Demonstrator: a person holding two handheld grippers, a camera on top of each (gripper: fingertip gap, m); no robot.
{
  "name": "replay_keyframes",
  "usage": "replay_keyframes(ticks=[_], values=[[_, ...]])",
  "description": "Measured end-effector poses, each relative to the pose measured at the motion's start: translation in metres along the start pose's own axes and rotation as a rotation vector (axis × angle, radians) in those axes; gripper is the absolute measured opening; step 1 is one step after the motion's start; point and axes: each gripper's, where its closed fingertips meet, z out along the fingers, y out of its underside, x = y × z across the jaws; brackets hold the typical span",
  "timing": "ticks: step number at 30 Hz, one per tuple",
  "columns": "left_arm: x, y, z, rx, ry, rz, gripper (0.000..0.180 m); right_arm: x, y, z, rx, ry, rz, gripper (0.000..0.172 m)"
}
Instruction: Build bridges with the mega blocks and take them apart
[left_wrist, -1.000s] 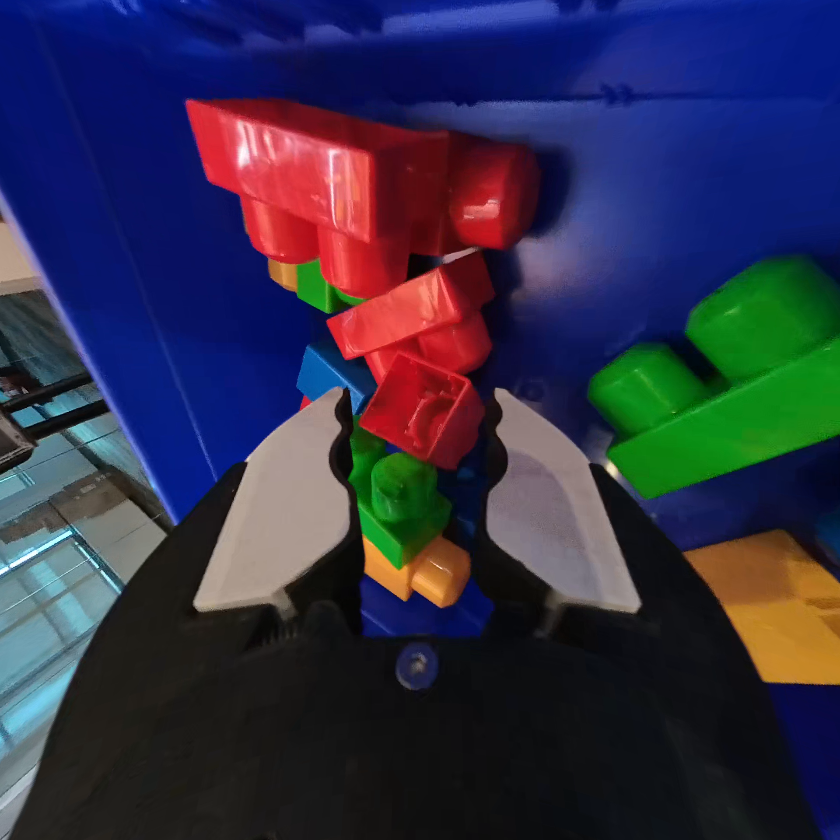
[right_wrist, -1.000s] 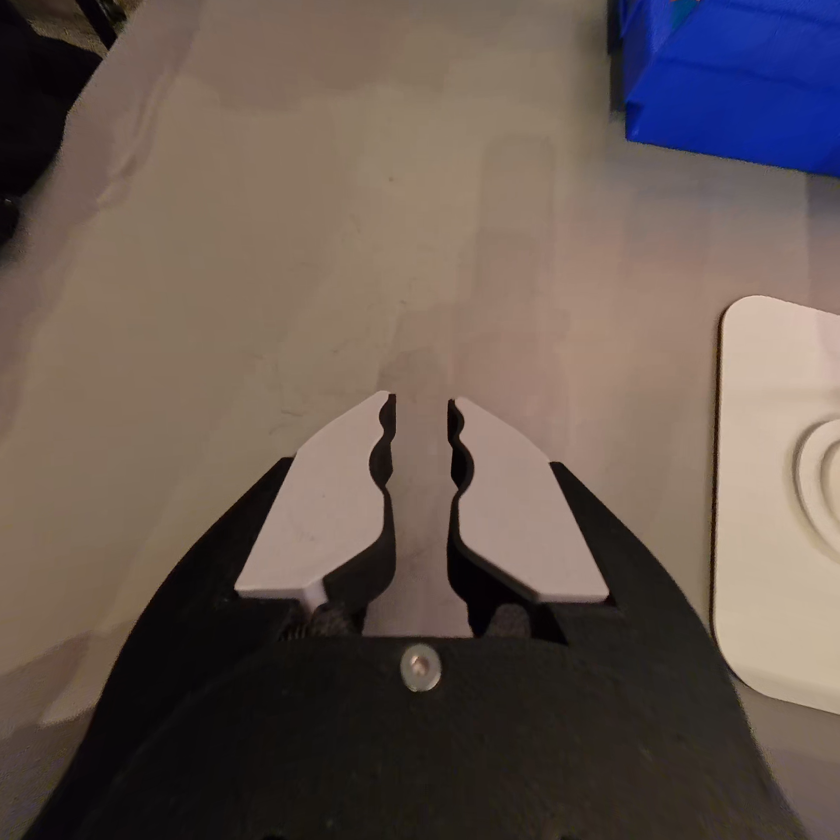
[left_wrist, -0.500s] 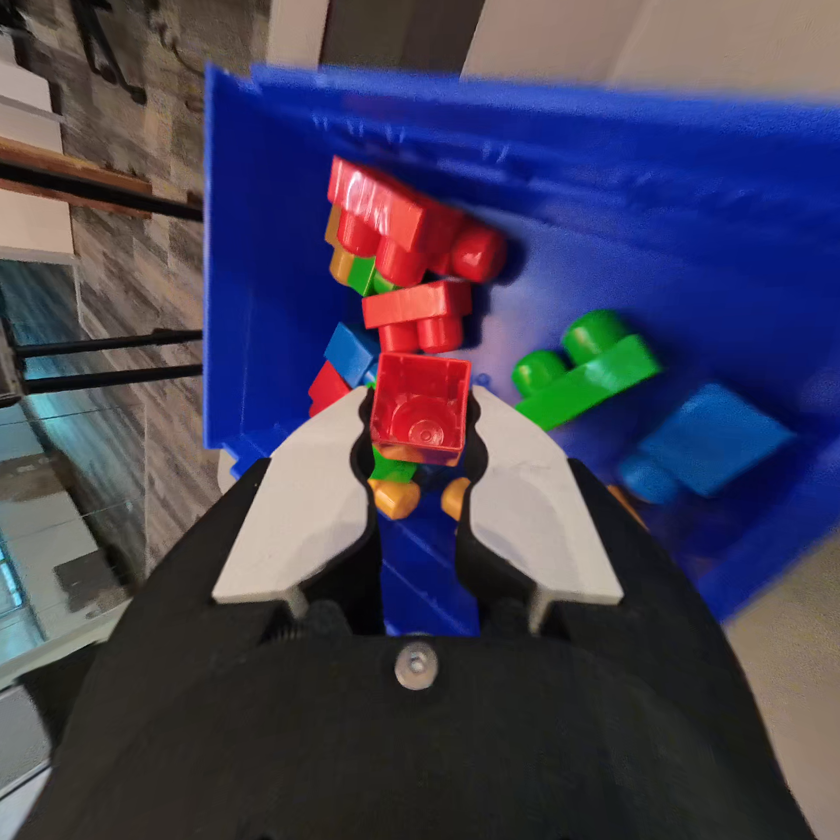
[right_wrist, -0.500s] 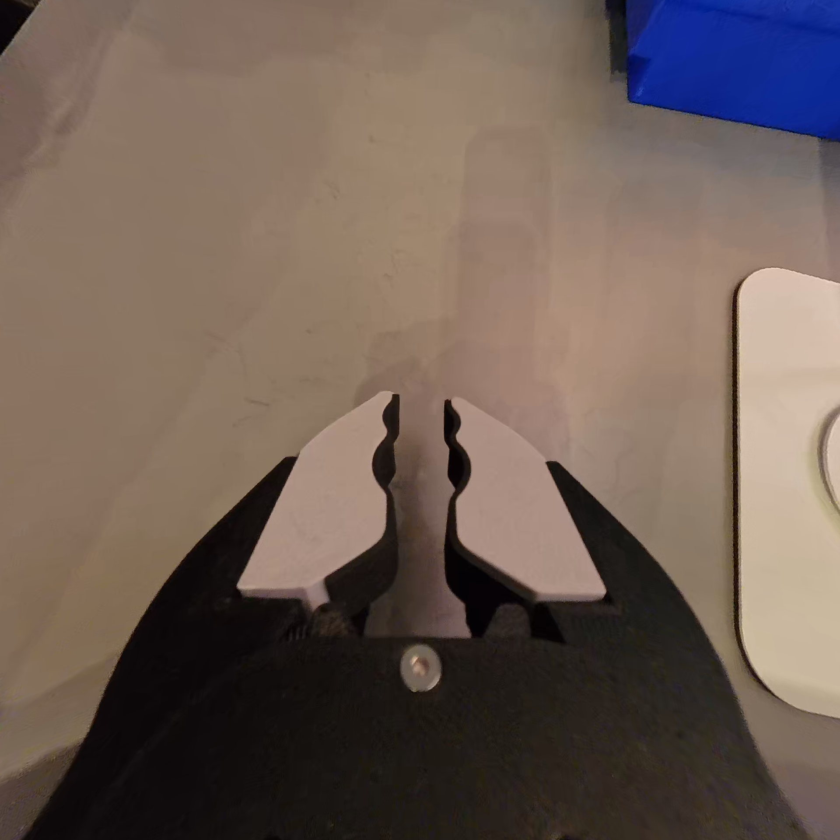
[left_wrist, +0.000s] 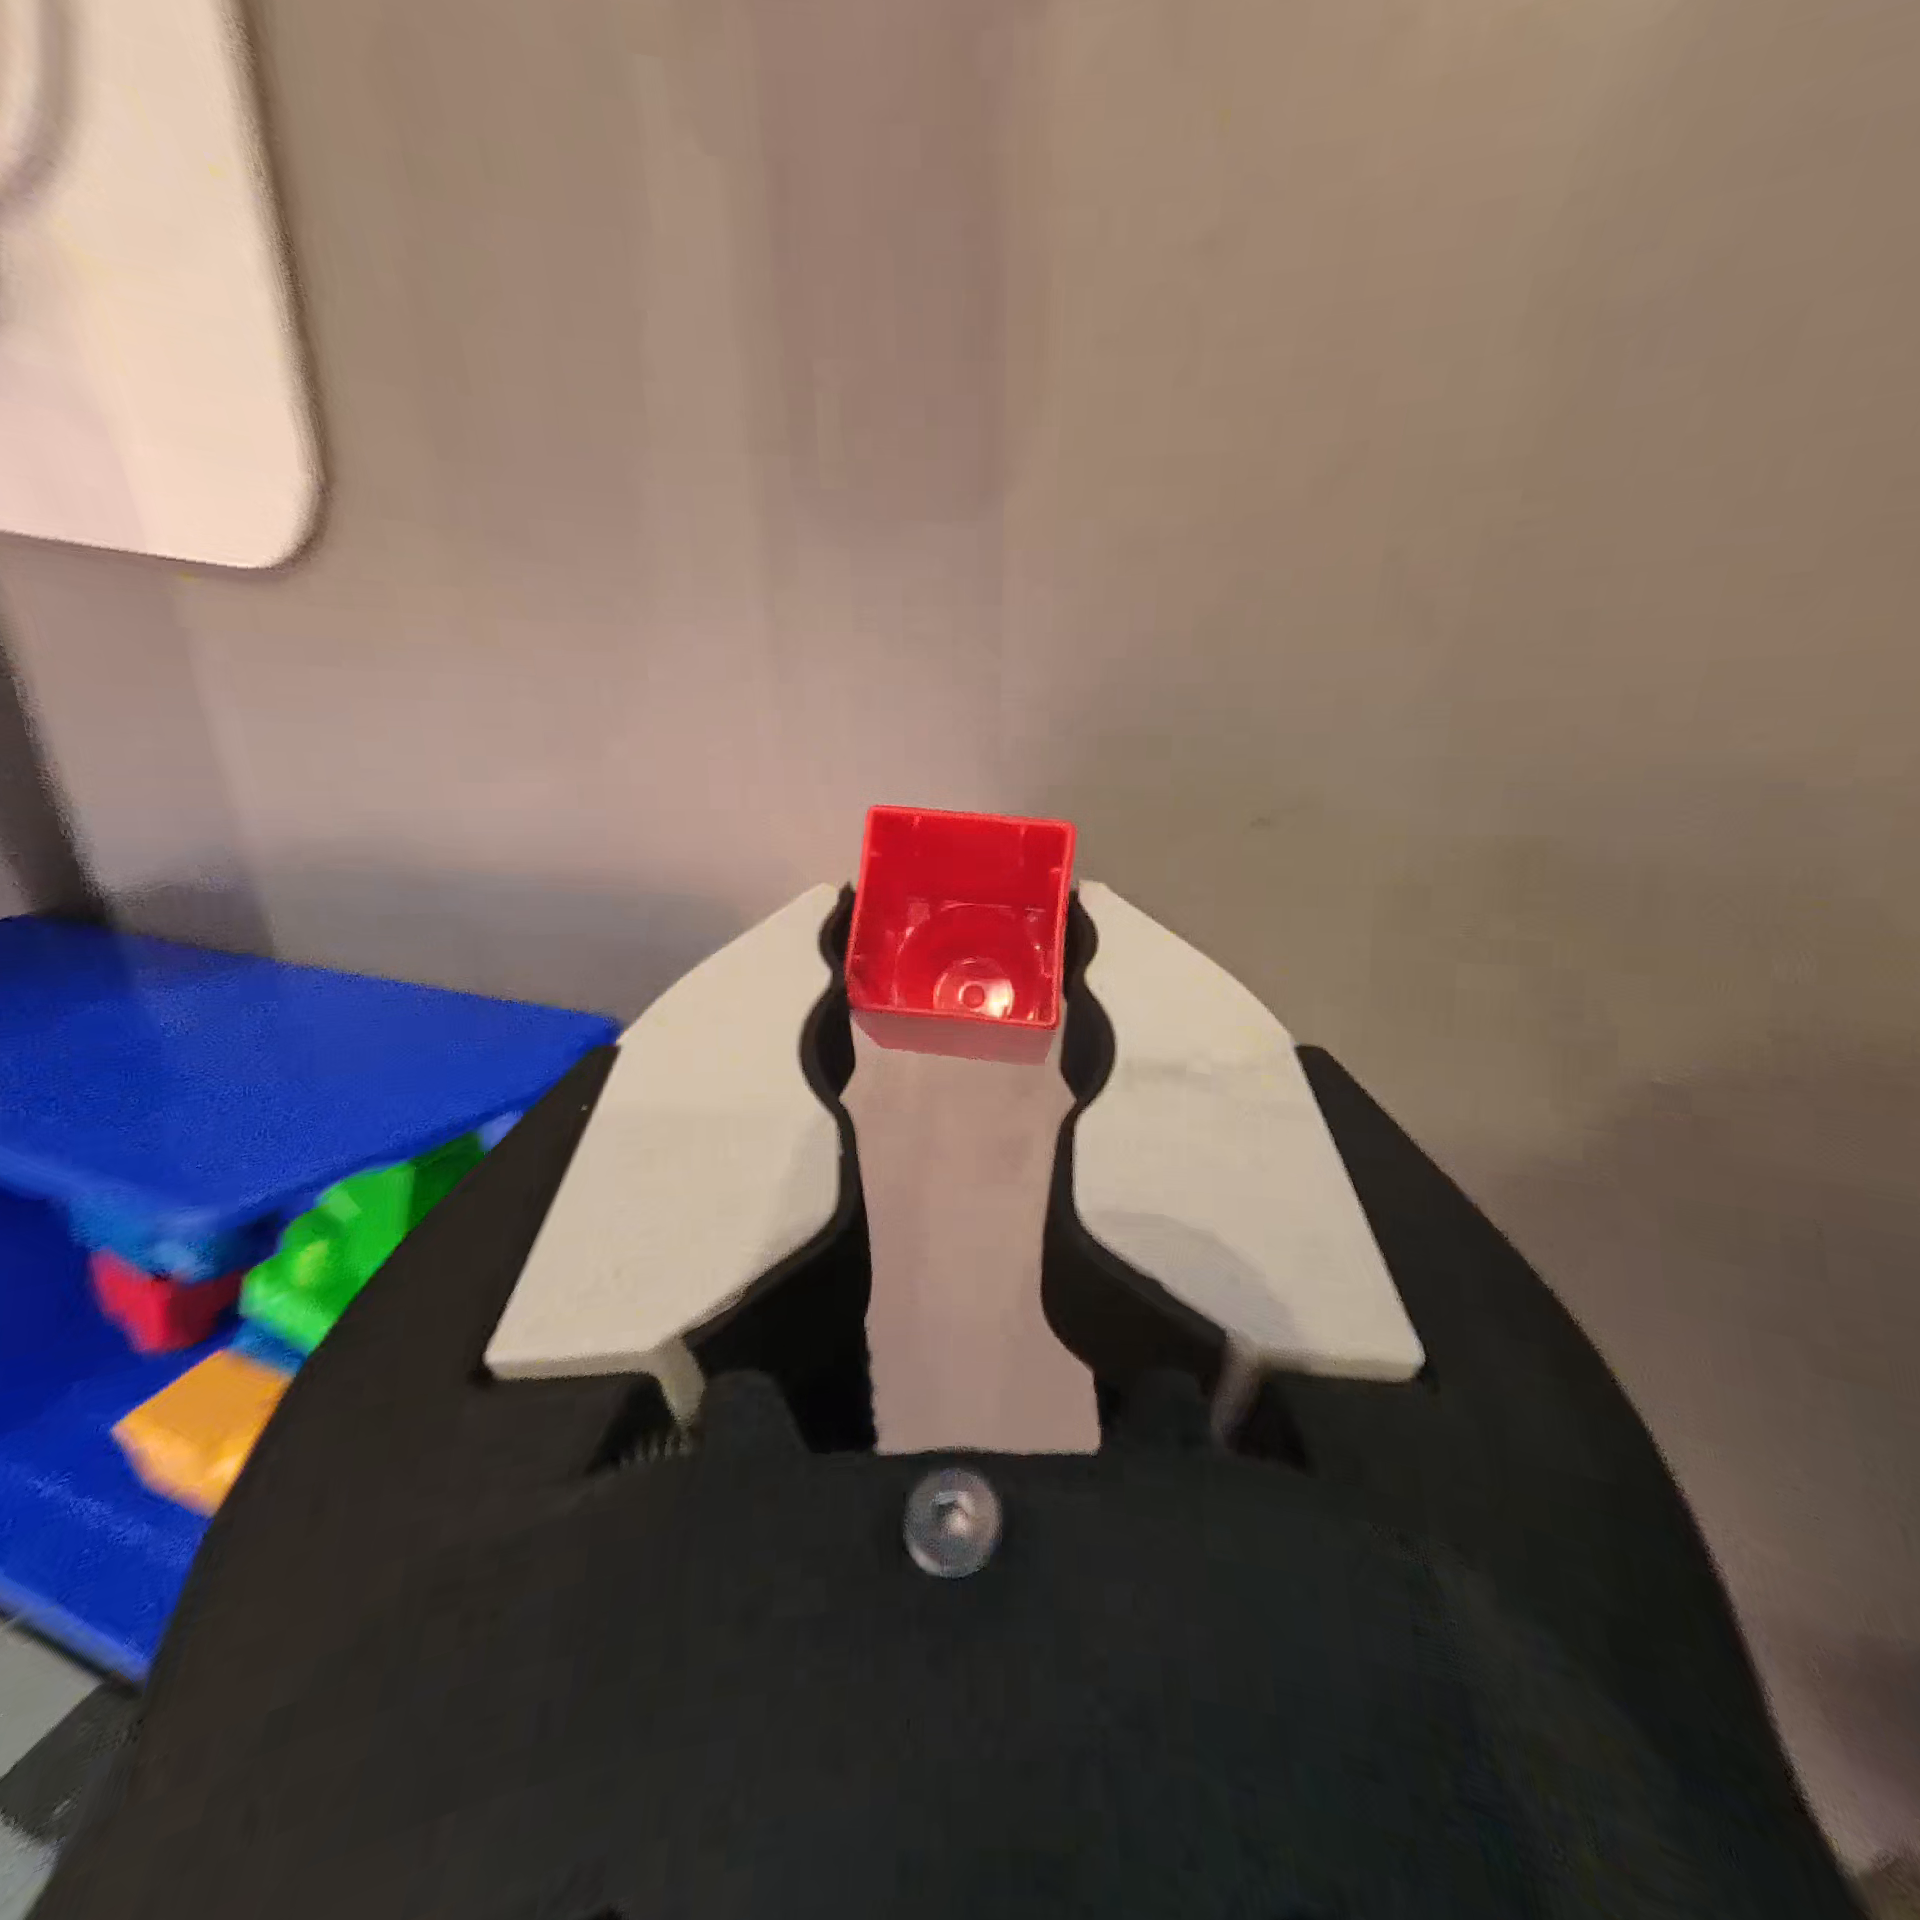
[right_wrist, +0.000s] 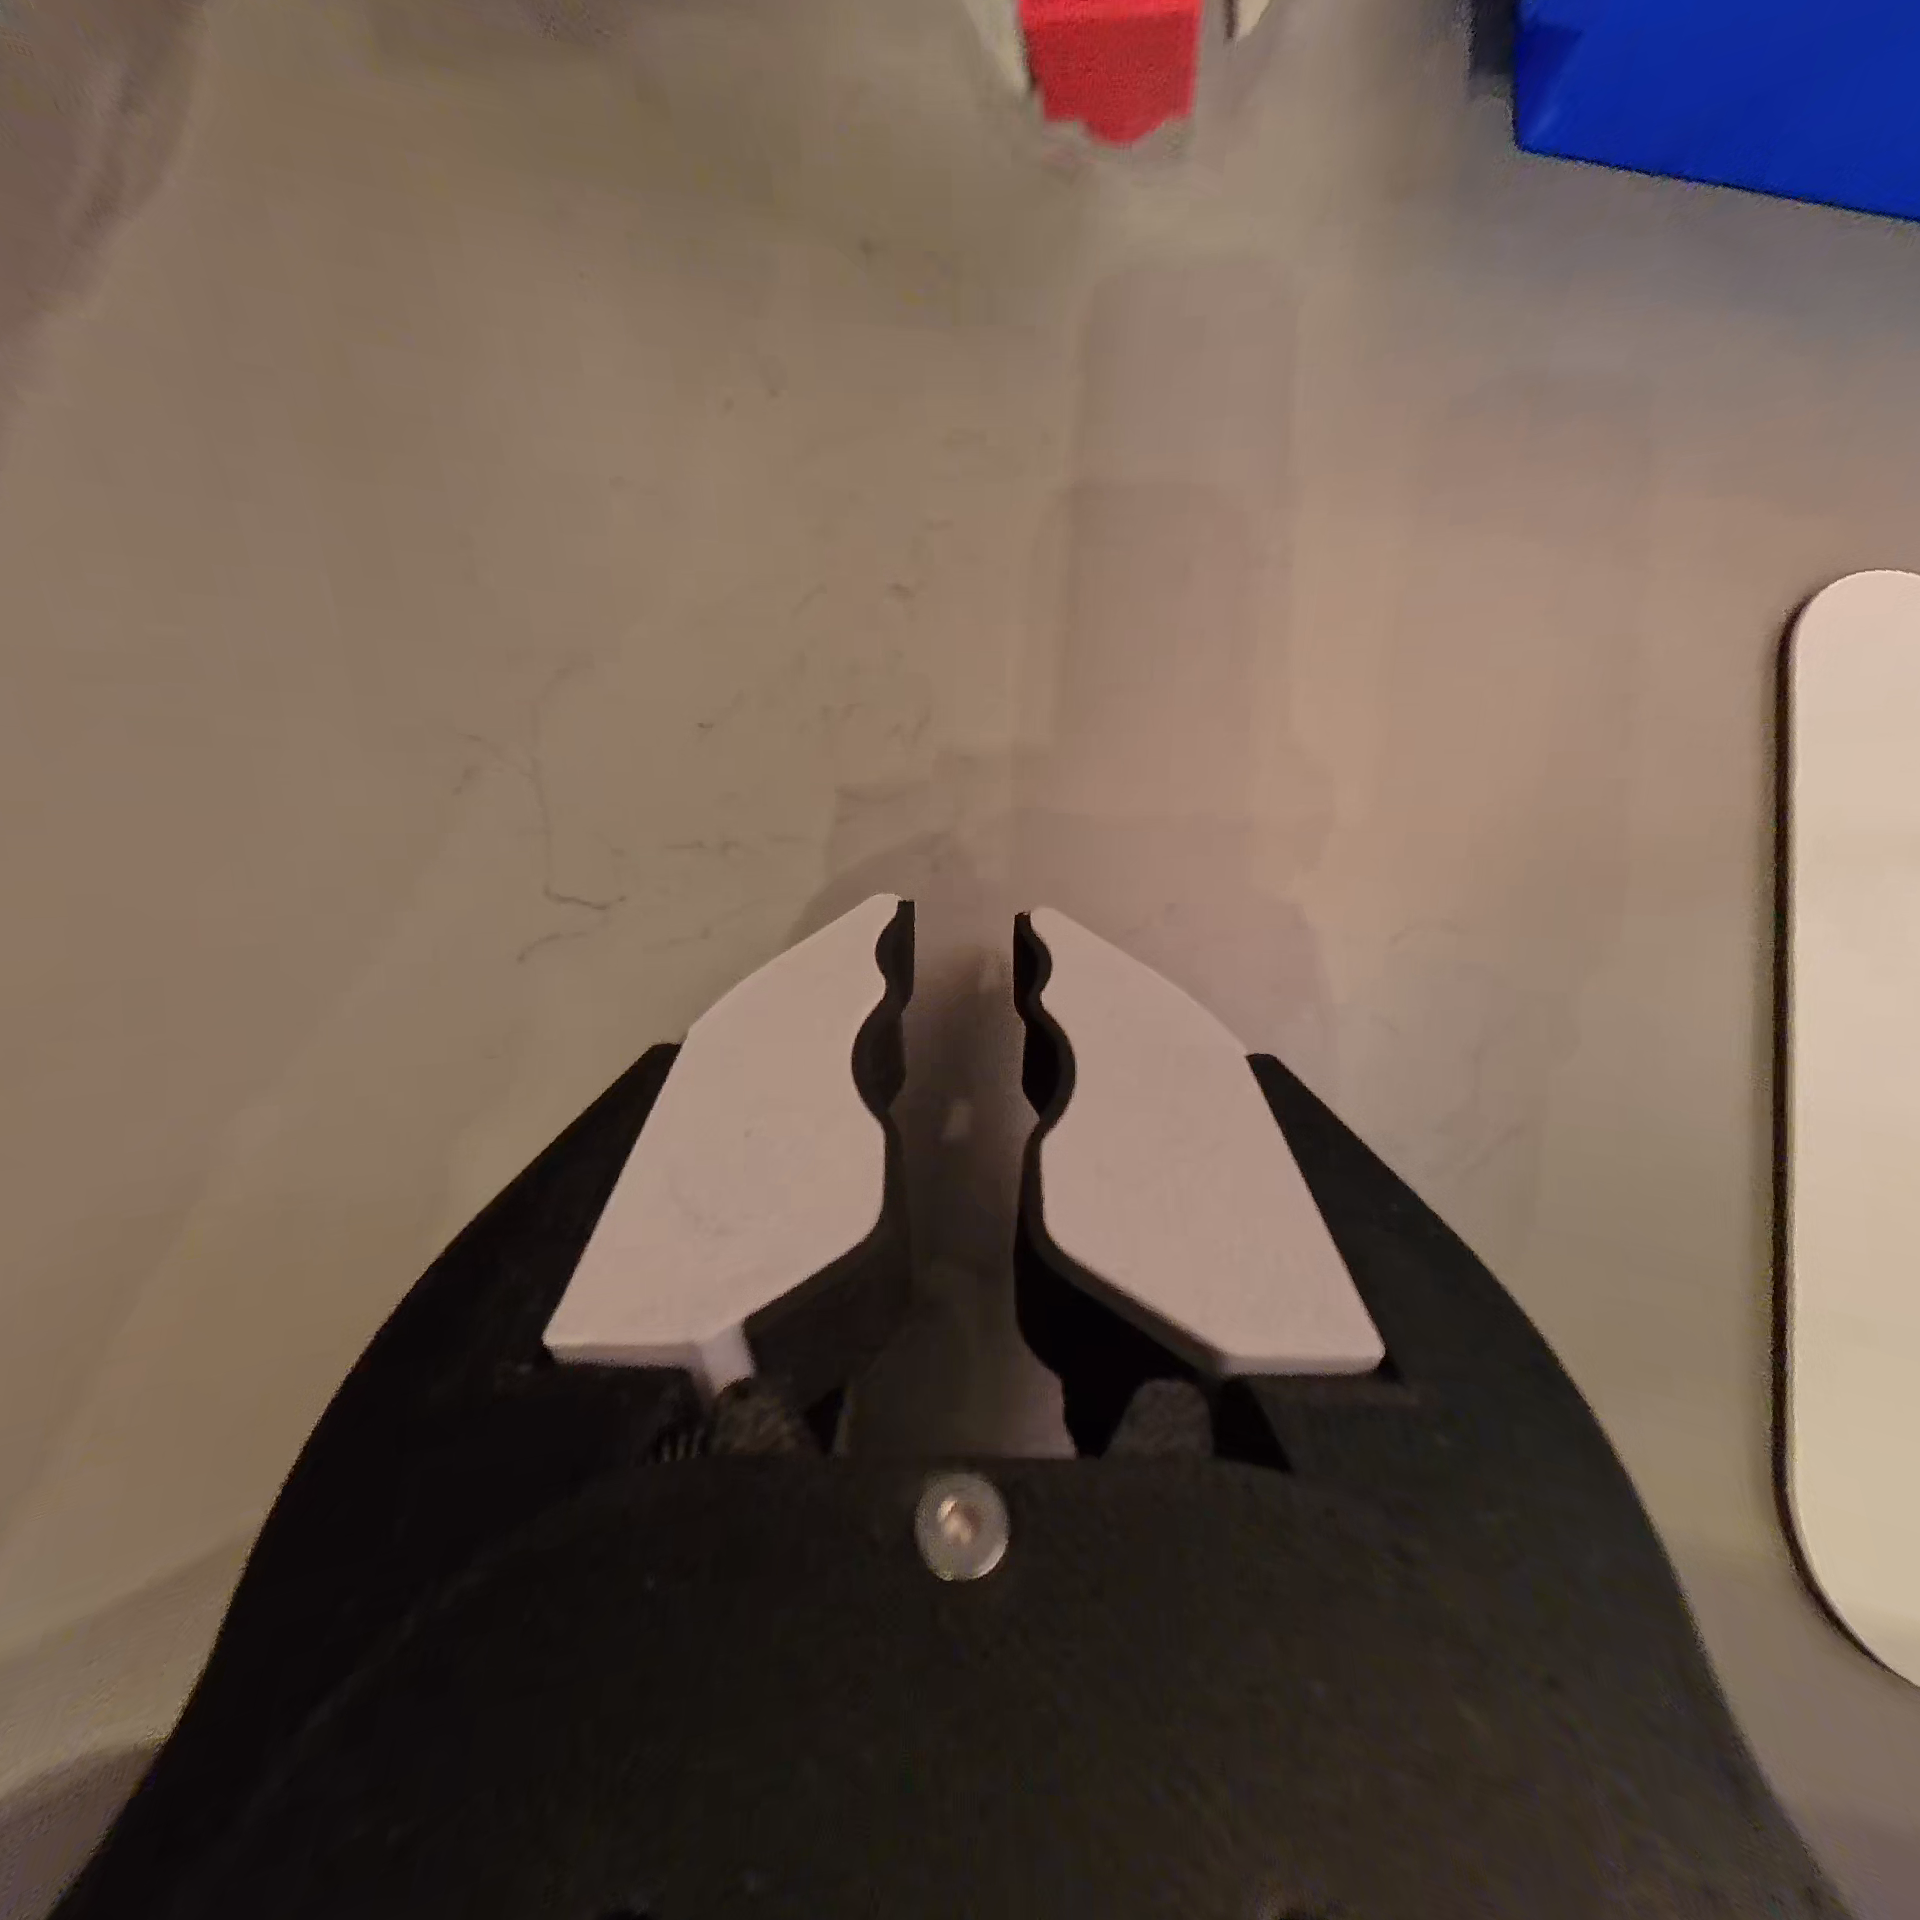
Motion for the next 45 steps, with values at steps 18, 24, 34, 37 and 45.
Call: replay_keyframes(ticks=[18, 24, 34, 37, 45], values=[[-0.148, 0.076, -0.066, 0.194, -0.267, -0.316, 0.049, 0.002, 0.005, 0.0, 0.017, -0.012, 0.031, 0.018], [-0.265, 0.147, -0.035, -0.086, -0.386, -0.195, 0.047, 0.001, 0.007, 0.001, 0.005, -0.017, 0.027, 0.018], [-0.319, 0.208, 0.047, -0.397, -0.159, 0.161, 0.048, 0.0, 0.006, 0.0, 0.021, -0.035, 0.031, 0.018], [-0.322, 0.208, 0.056, -0.398, -0.115, 0.178, 0.05, -0.001, 0.006, -0.001, 0.029, -0.041, 0.037, 0.018], [-0.324, 0.211, 0.07, -0.506, 0.009, 0.231, 0.054, -0.001, 0.005, -0.002, 0.04, -0.048, 0.043, 0.017]])
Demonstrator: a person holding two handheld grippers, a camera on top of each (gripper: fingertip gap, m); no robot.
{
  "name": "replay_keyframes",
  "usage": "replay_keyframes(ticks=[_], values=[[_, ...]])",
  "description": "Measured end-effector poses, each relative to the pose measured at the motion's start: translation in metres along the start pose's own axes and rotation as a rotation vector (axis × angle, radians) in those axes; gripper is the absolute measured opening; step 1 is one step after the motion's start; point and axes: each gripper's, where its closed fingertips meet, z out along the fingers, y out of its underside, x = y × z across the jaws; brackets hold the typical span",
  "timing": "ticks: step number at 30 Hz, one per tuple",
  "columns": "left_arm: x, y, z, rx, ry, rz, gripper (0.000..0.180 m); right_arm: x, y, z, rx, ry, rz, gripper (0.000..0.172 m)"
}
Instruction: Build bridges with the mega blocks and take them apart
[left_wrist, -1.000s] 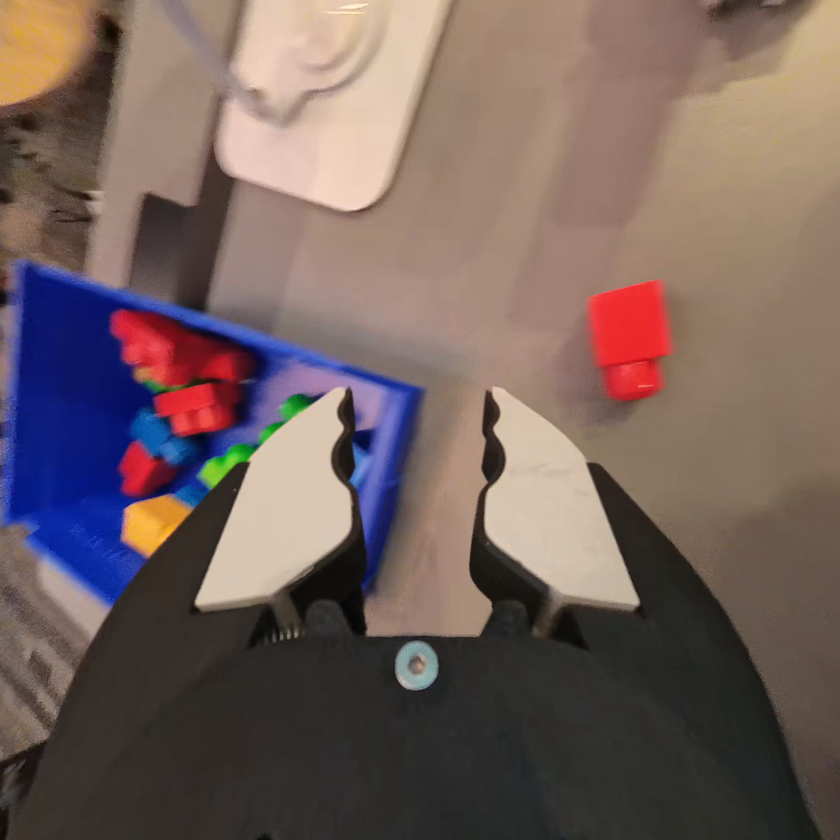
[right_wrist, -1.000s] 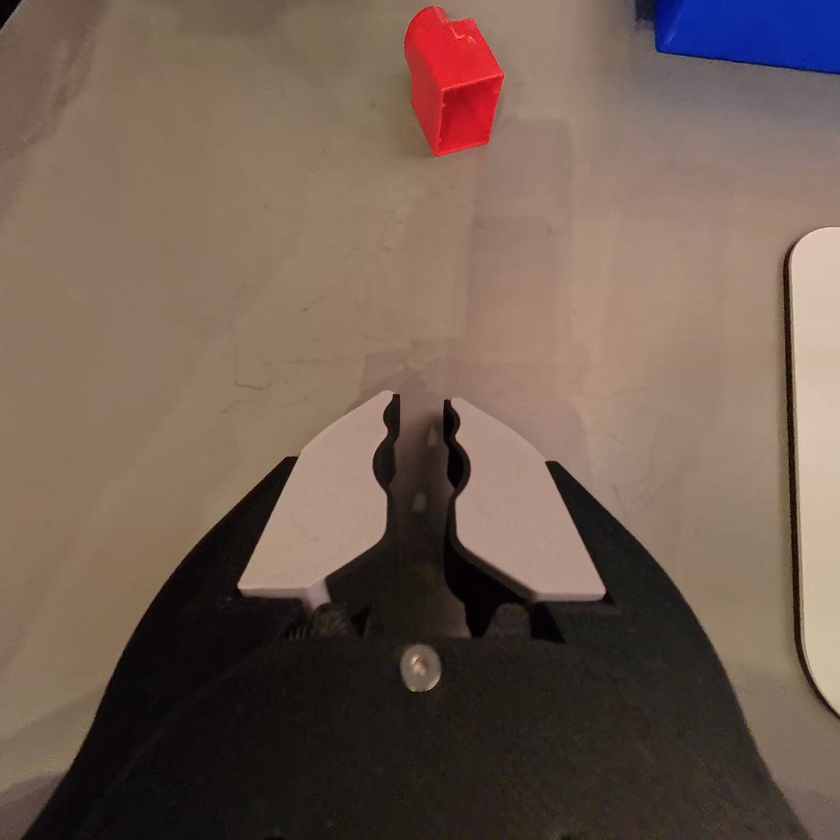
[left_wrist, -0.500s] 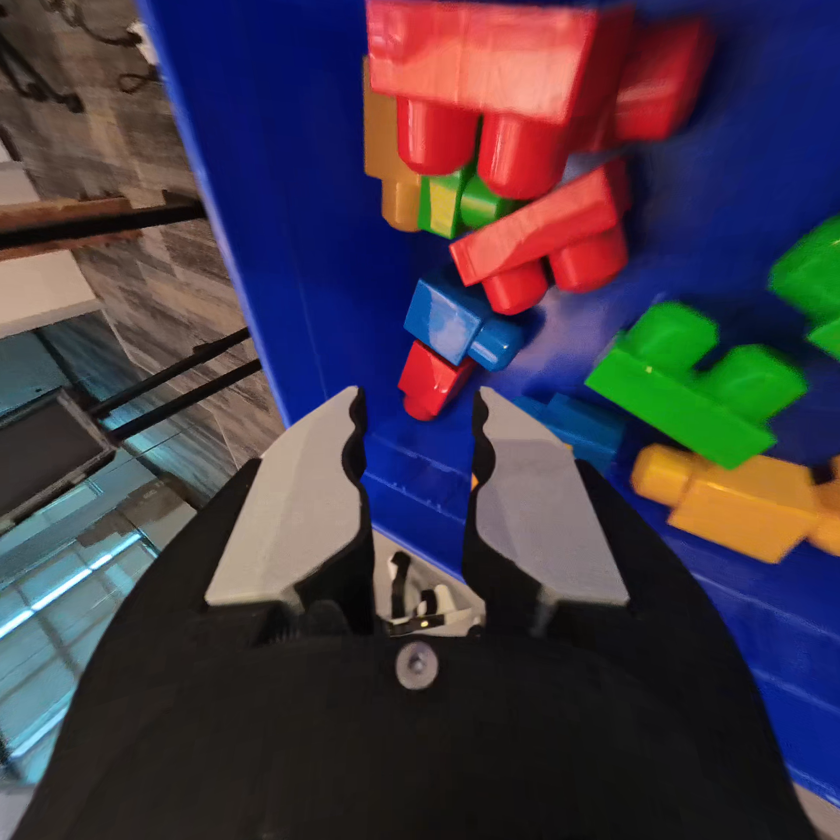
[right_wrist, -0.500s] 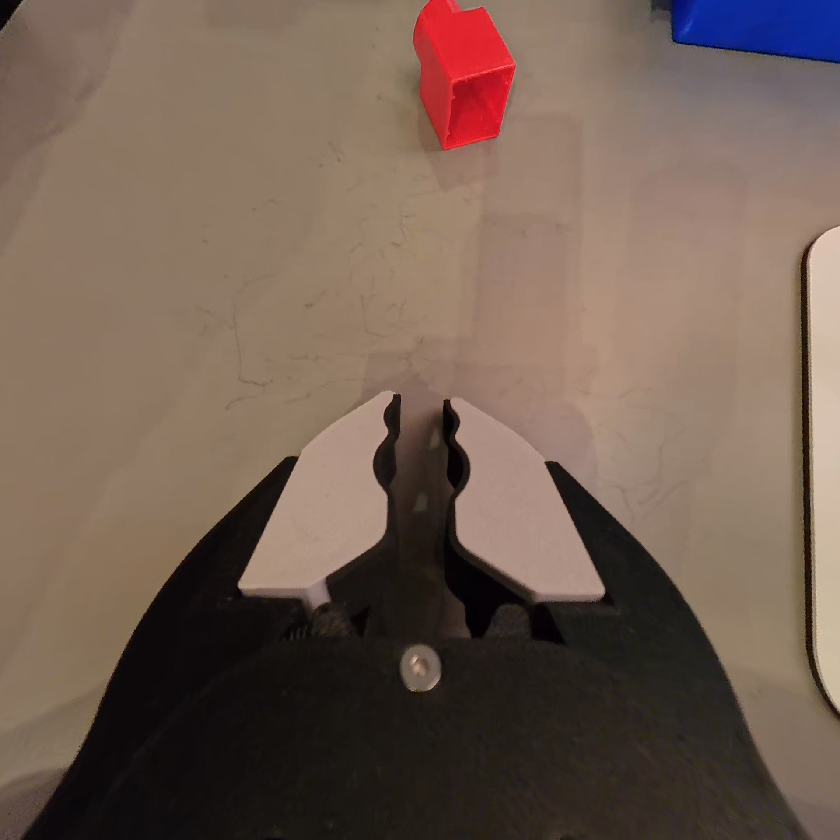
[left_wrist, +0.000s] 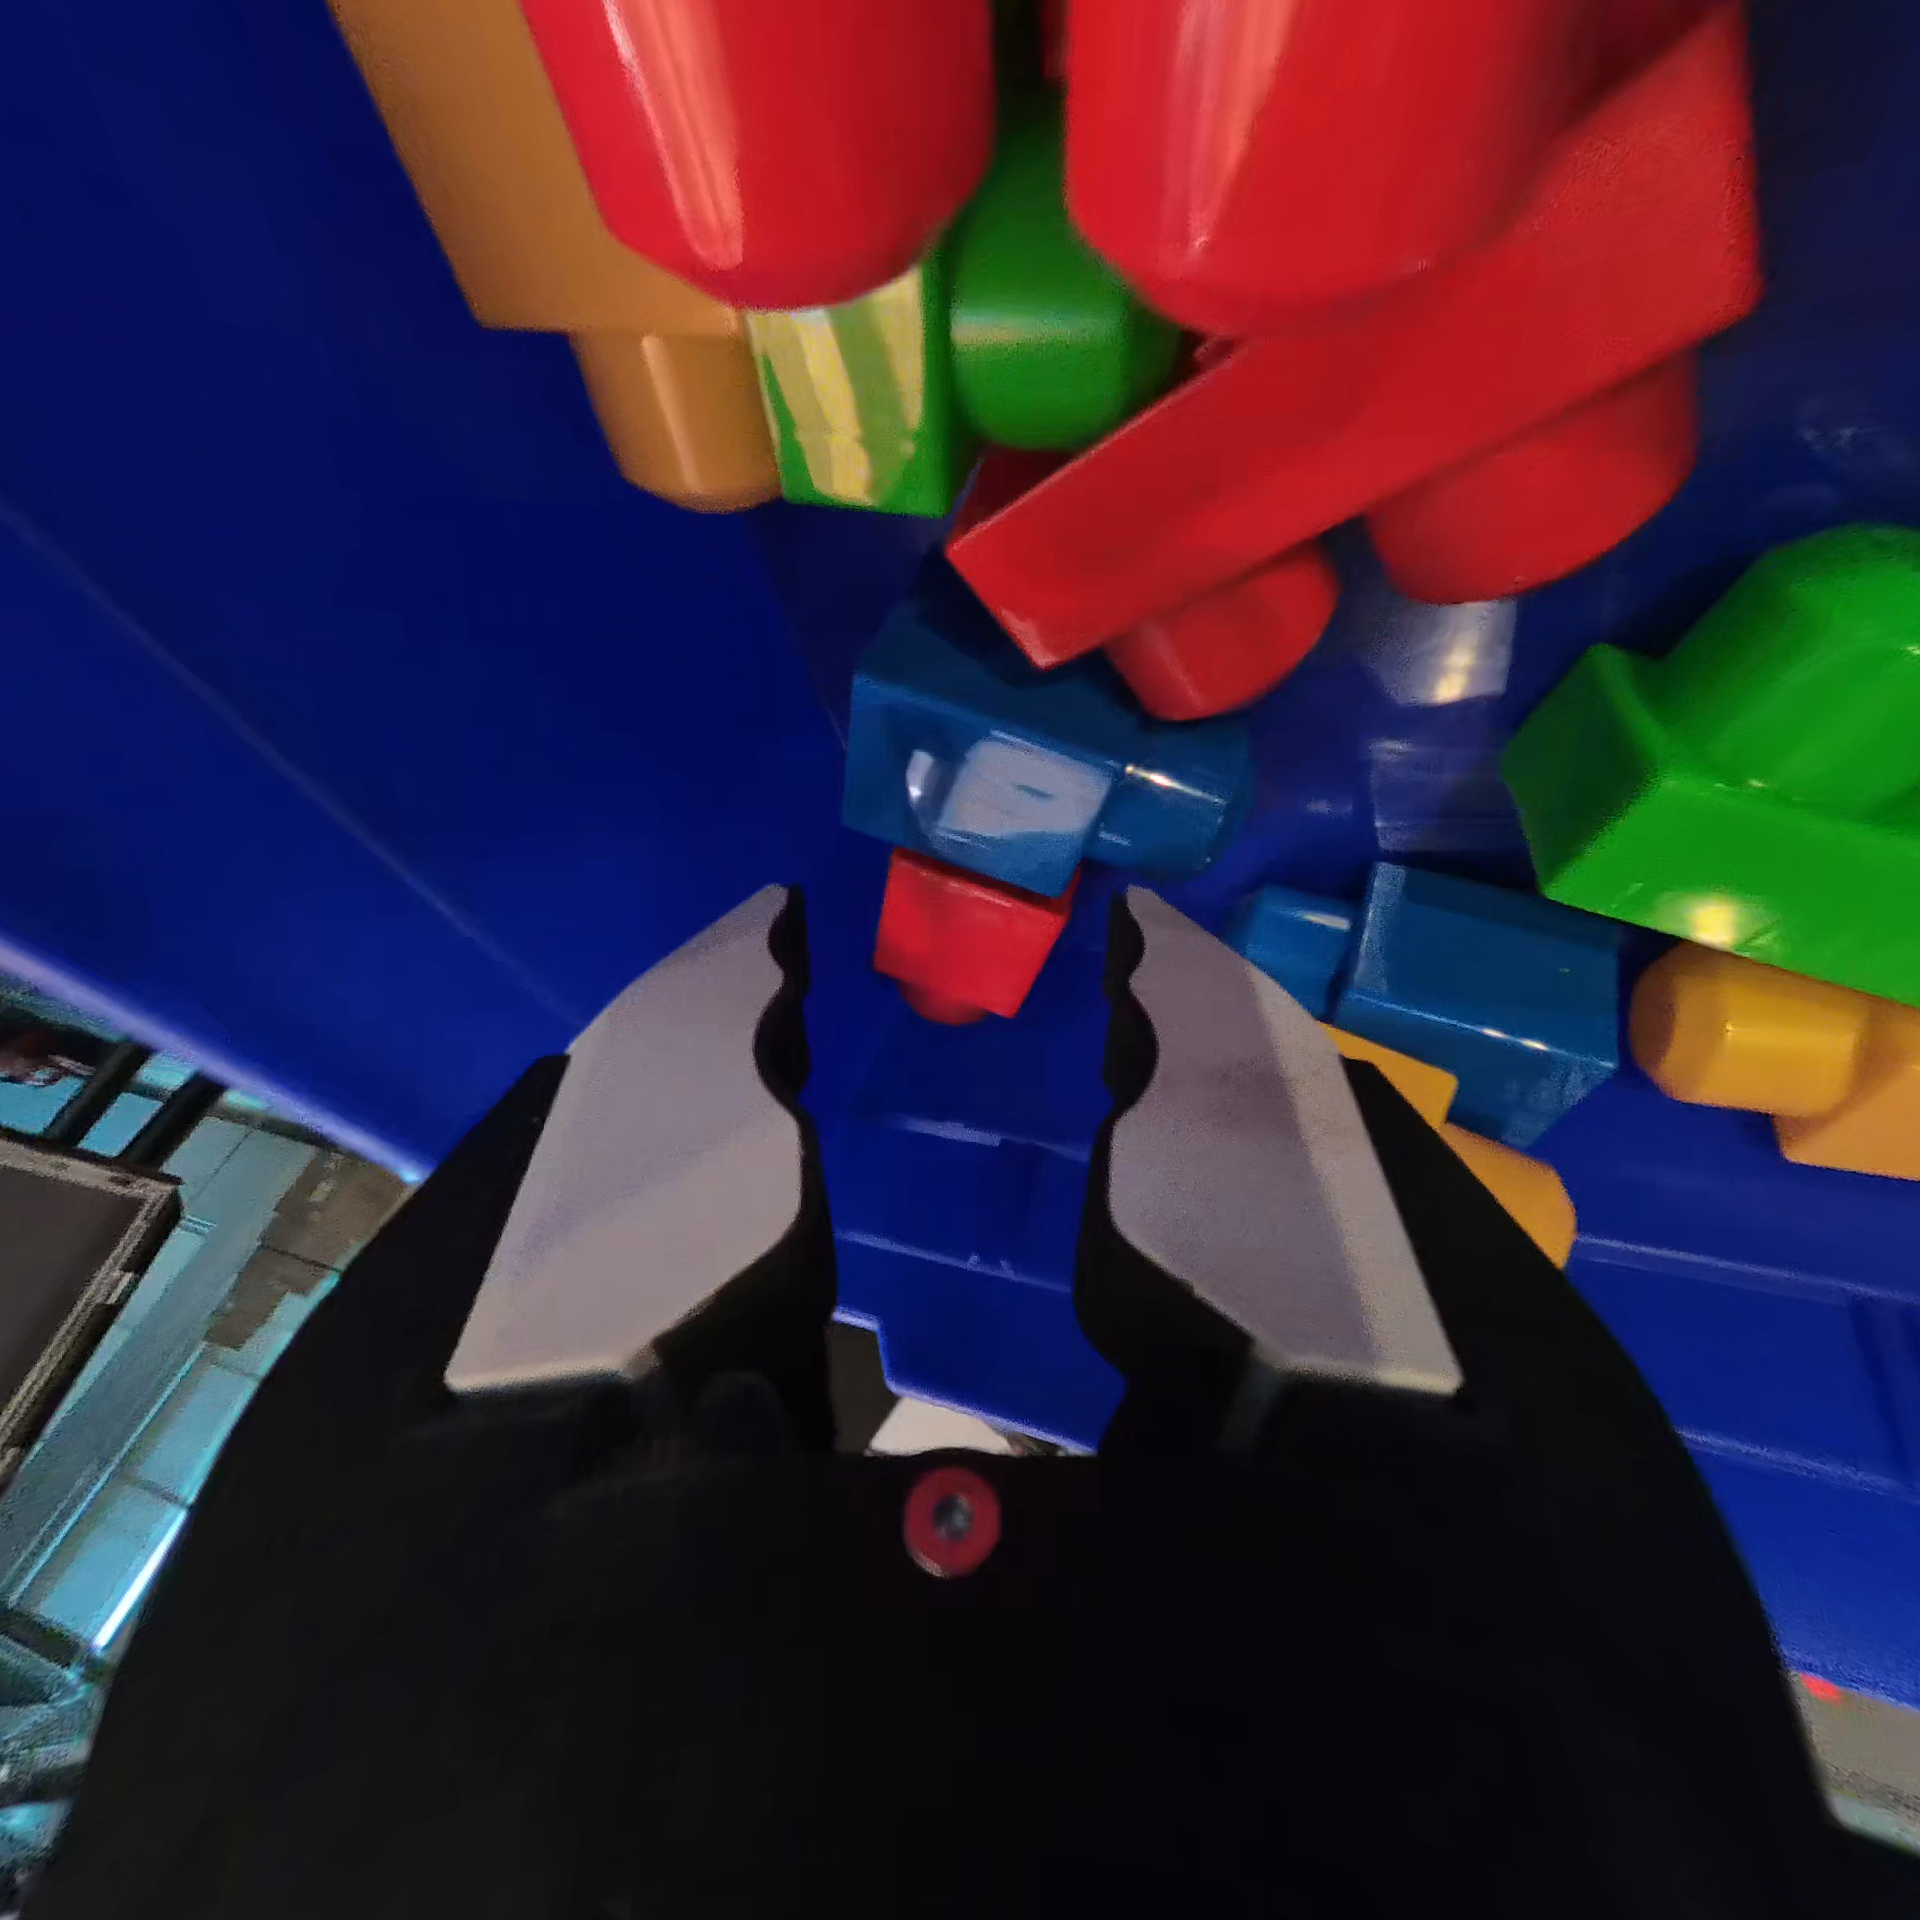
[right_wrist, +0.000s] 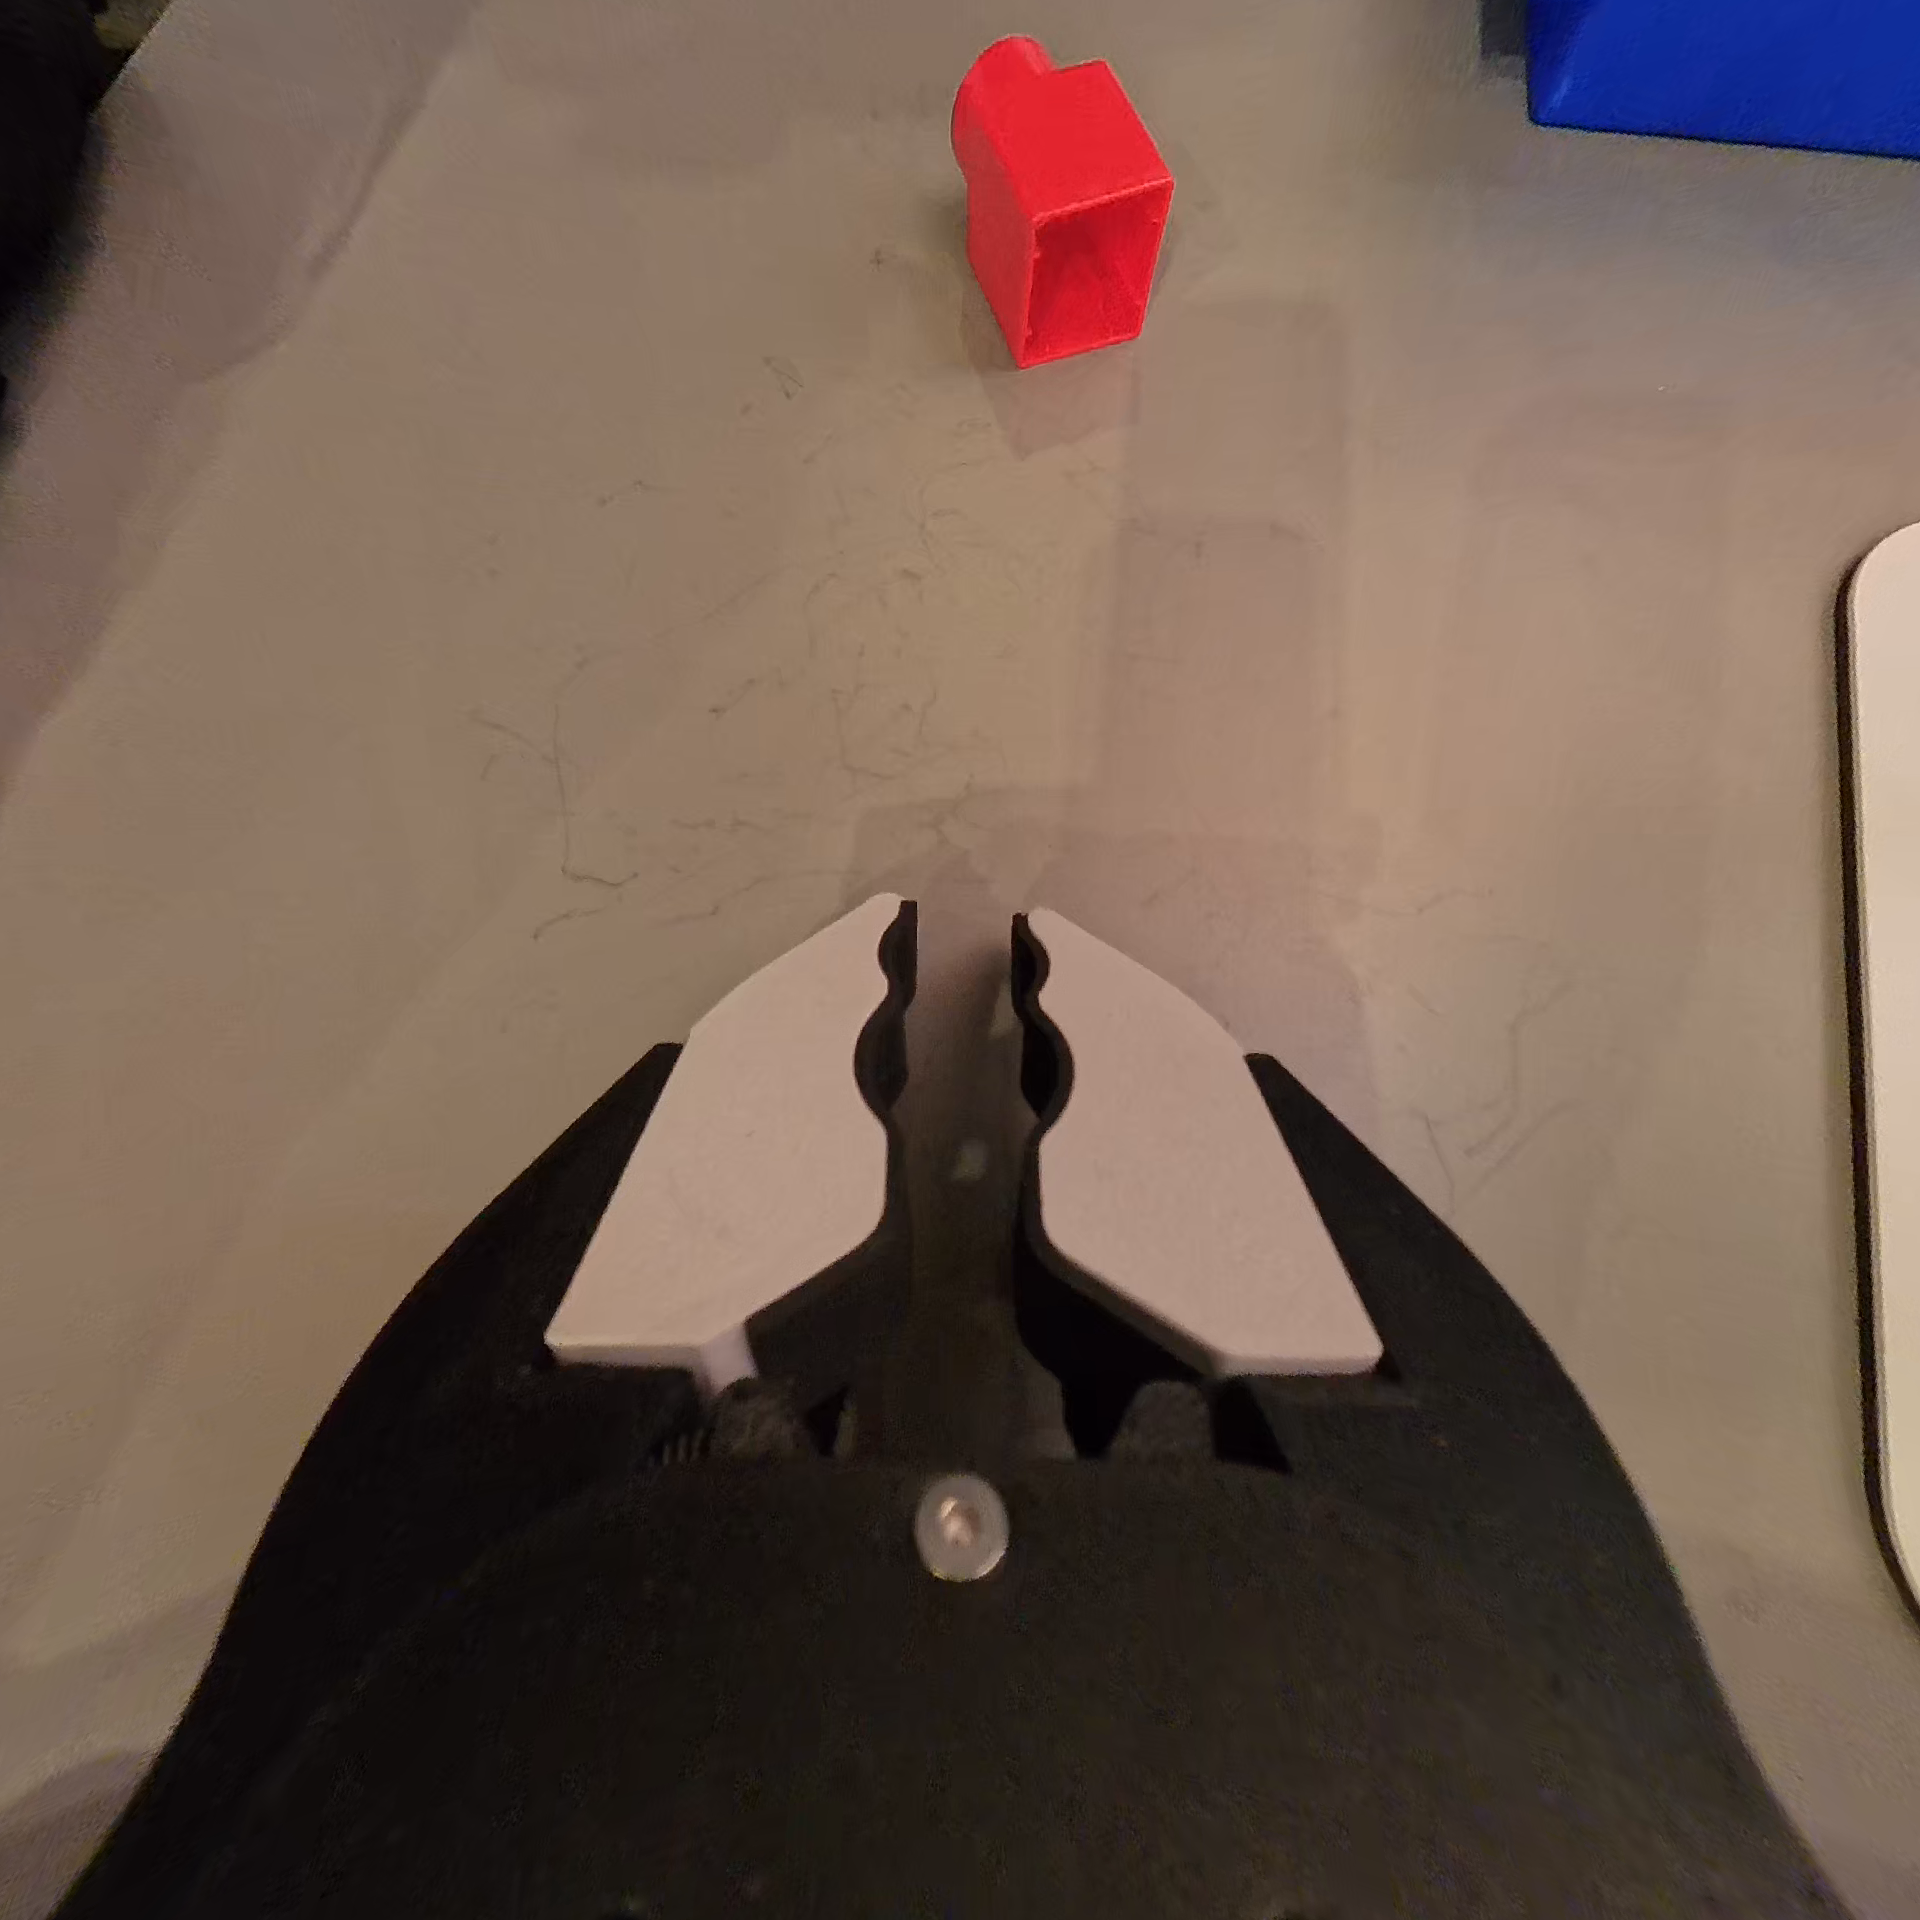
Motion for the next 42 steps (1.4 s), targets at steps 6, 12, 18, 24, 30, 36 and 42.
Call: replay_keyframes(ticks=[6, 12, 18, 24, 30, 36, 42], values=[[0.01, 0.003, 0.016, -0.067, 0.149, -0.025, 0.041, 0.0, 0.0, -0.001, 0.006, -0.003, 0.002, 0.017], [0.01, 0.006, 0.017, -0.129, 0.114, -0.036, 0.039, -0.001, -0.001, -0.001, 0.009, -0.003, -0.003, 0.017], [0.009, 0.017, -0.012, -0.099, 0.066, -0.17, 0.04, -0.001, -0.001, -0.001, 0.009, -0.004, -0.004, 0.017], [0.022, 0.019, -0.066, 0.028, -0.019, -0.309, 0.039, -0.001, -0.001, -0.002, 0.011, -0.002, -0.005, 0.017], [0.09, -0.033, -0.155, 0.226, -0.088, -0.331, 0.039, -0.001, -0.001, -0.002, 0.013, -0.002, -0.004, 0.017], [0.196, -0.127, -0.204, 0.409, 0.021, -0.283, 0.039, -0.001, 0.0, -0.001, -0.001, 0.003, -0.015, 0.017], [0.249, -0.185, -0.194, 0.431, 0.127, -0.426, 0.039, -0.001, 0.001, 0.0, -0.006, 0.003, -0.02, 0.017]])
